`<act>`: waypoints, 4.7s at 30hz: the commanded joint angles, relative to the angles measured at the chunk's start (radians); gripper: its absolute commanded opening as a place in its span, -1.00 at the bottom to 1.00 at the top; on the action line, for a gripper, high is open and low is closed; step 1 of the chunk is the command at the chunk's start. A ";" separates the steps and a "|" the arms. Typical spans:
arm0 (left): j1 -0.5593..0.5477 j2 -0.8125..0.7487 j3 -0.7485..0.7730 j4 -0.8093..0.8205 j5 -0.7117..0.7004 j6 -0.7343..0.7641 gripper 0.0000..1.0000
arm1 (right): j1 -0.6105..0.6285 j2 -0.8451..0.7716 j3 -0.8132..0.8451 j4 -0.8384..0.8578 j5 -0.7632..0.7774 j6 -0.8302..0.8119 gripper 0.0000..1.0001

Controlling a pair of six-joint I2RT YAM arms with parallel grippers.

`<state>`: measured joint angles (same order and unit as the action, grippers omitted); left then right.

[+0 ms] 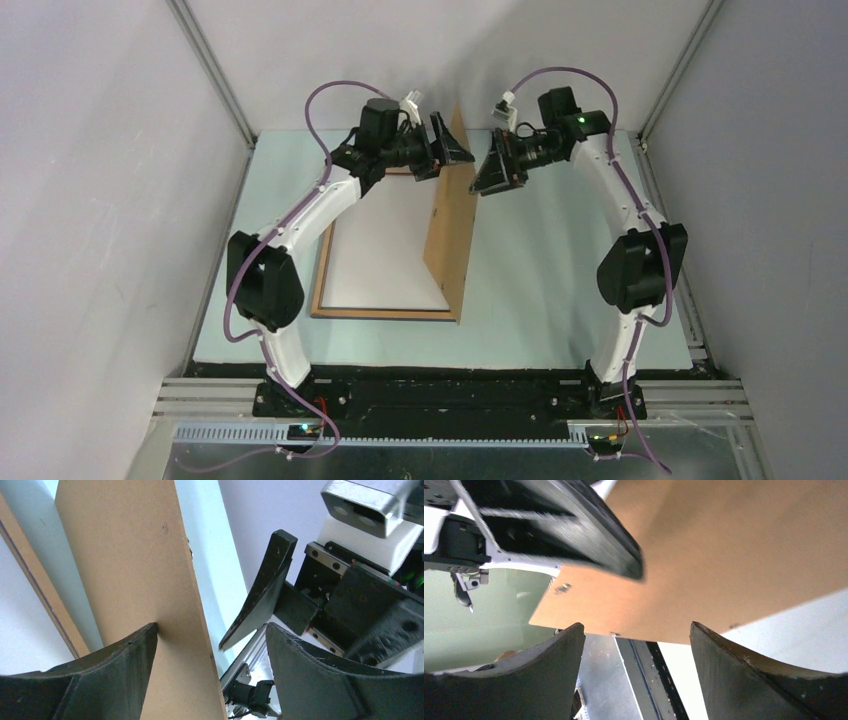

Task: Put the photo into the frame
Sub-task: Pick up the photo frame item at the center of the board.

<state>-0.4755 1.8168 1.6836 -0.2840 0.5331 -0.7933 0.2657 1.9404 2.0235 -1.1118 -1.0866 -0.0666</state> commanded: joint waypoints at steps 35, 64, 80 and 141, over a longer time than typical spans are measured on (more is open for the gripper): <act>-0.002 -0.130 0.013 -0.294 -0.256 0.342 0.37 | -0.270 -0.278 -0.735 0.509 0.107 0.114 0.62; 0.039 -0.179 -0.072 -0.373 -0.256 0.395 -0.23 | -0.274 -0.225 -0.768 0.511 0.148 0.070 0.61; 0.052 -0.168 -0.054 -0.395 -0.251 0.403 -0.32 | -0.284 -0.222 -0.770 0.509 0.146 0.069 0.61; 0.524 -0.617 -0.535 0.131 0.377 0.029 -1.00 | -0.285 -0.396 -0.886 0.729 0.237 0.233 0.60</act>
<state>-0.0277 1.2800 1.1130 -0.1532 0.8207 -0.8005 -0.0654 1.6180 1.1332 -0.4538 -0.9581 0.1322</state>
